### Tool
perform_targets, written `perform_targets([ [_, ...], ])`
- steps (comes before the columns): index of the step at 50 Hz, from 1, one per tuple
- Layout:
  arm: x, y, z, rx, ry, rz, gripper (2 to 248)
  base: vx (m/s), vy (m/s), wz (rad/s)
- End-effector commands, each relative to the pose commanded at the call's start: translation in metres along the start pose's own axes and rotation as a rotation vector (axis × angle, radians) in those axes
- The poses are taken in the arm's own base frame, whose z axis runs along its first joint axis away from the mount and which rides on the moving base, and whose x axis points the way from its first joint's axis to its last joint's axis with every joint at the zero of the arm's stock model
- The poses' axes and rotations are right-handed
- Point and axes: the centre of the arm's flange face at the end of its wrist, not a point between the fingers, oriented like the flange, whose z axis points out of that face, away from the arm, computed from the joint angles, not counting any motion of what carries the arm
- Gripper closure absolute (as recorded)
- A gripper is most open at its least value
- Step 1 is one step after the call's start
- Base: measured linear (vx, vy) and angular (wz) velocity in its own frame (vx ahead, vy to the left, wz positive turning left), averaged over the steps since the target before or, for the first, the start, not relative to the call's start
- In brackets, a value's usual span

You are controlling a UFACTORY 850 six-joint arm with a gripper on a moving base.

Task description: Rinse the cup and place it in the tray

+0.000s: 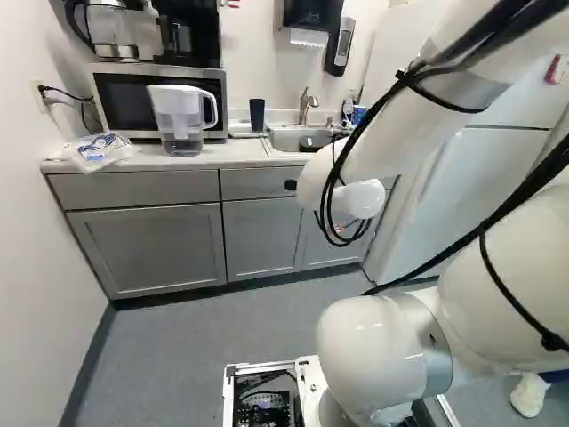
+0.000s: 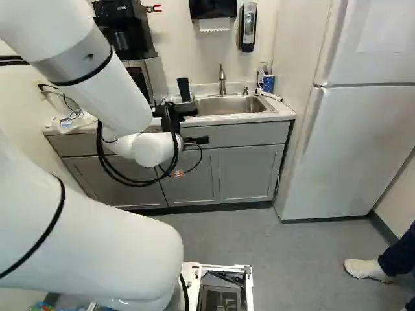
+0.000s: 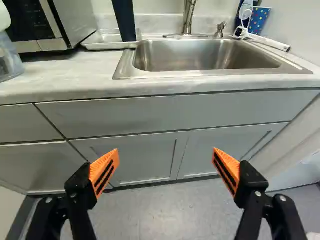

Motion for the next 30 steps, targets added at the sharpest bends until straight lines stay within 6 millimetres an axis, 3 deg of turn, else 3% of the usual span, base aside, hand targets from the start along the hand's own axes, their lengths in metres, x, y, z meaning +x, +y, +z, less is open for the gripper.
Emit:
perform_targets([
  [30,-0.039,0.000,-0.017,0.010,0.069,0.006,3,0.000,0.000,0.000],
])
